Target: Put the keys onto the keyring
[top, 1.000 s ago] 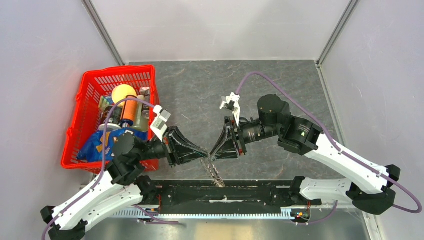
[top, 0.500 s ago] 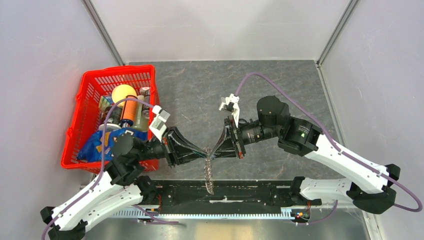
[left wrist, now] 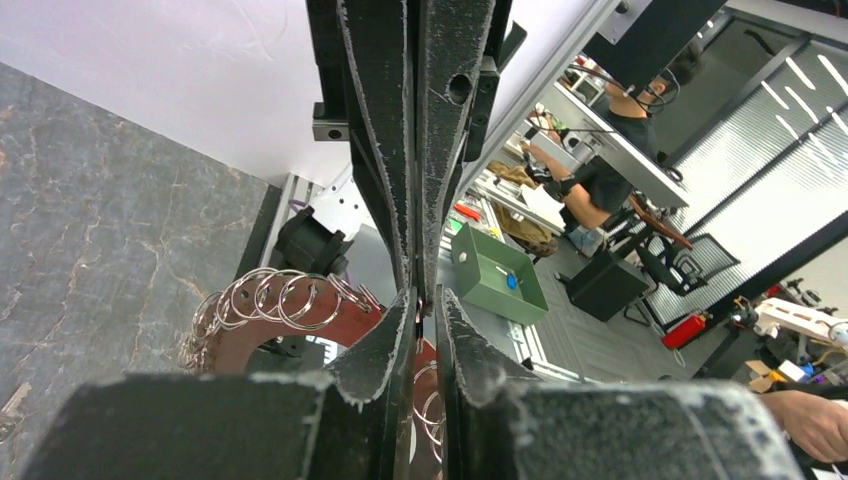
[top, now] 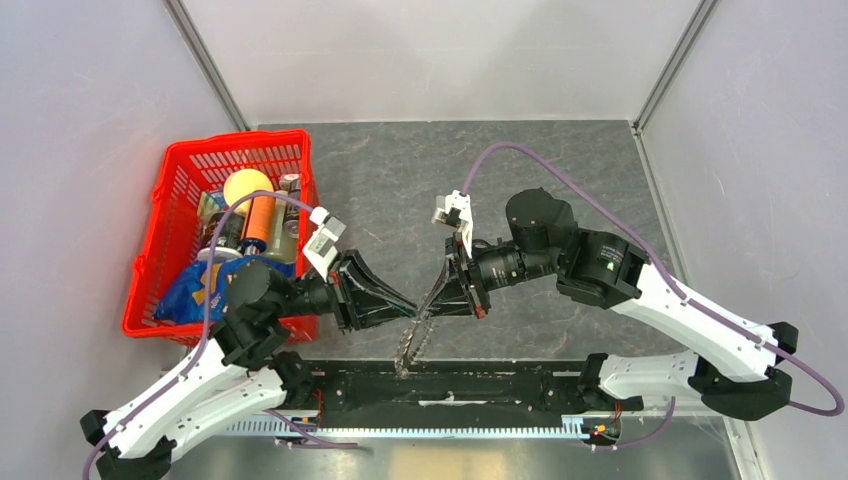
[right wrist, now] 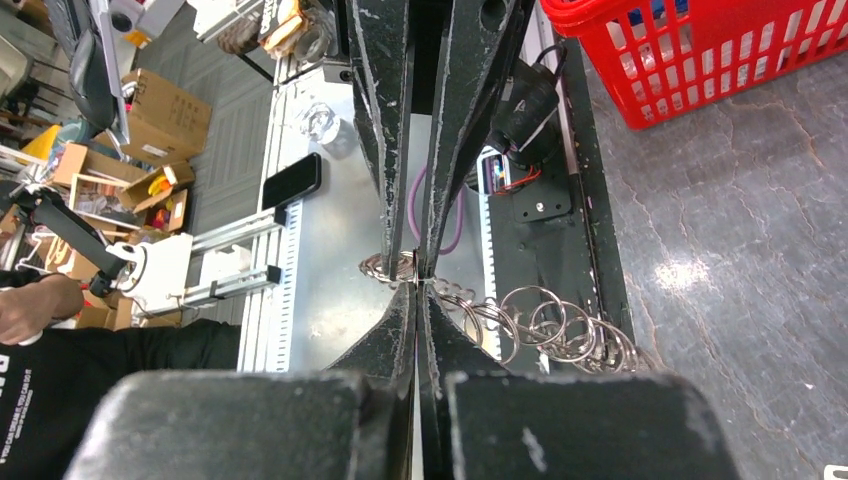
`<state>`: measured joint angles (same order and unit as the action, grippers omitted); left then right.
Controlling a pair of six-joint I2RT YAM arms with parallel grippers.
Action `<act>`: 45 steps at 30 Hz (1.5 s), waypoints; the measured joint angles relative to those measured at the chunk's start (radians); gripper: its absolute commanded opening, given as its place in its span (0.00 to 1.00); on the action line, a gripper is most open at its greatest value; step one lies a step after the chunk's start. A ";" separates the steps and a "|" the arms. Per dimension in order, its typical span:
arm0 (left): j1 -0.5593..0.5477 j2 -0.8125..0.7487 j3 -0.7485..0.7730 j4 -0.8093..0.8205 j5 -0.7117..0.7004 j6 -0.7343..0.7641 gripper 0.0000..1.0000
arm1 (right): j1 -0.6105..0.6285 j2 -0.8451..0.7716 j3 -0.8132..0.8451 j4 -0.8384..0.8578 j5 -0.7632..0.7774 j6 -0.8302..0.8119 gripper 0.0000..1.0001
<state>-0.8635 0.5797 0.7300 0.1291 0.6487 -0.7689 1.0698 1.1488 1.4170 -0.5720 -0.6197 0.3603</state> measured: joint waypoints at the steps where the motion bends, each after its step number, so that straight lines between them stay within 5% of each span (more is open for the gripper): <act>1: 0.000 0.003 0.003 -0.001 0.008 0.000 0.18 | 0.000 0.006 0.010 -0.016 0.000 -0.006 0.00; 16: 0.000 0.037 0.032 -0.068 0.084 0.005 0.18 | 0.002 0.046 0.111 -0.150 0.000 -0.067 0.00; 26: 0.000 0.045 0.042 -0.092 0.096 0.014 0.02 | 0.010 0.067 0.138 -0.175 0.000 -0.077 0.00; 38: 0.000 0.038 0.047 -0.115 0.087 0.053 0.02 | 0.018 0.075 0.146 -0.189 0.009 -0.092 0.00; 45: -0.001 0.019 0.047 -0.134 0.052 0.060 0.02 | 0.031 0.076 0.147 -0.178 0.050 -0.108 0.10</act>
<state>-0.8642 0.5987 0.7769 -0.0051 0.7006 -0.7086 1.1011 1.2243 1.5642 -0.7498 -0.5697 0.2527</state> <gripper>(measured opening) 0.034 0.092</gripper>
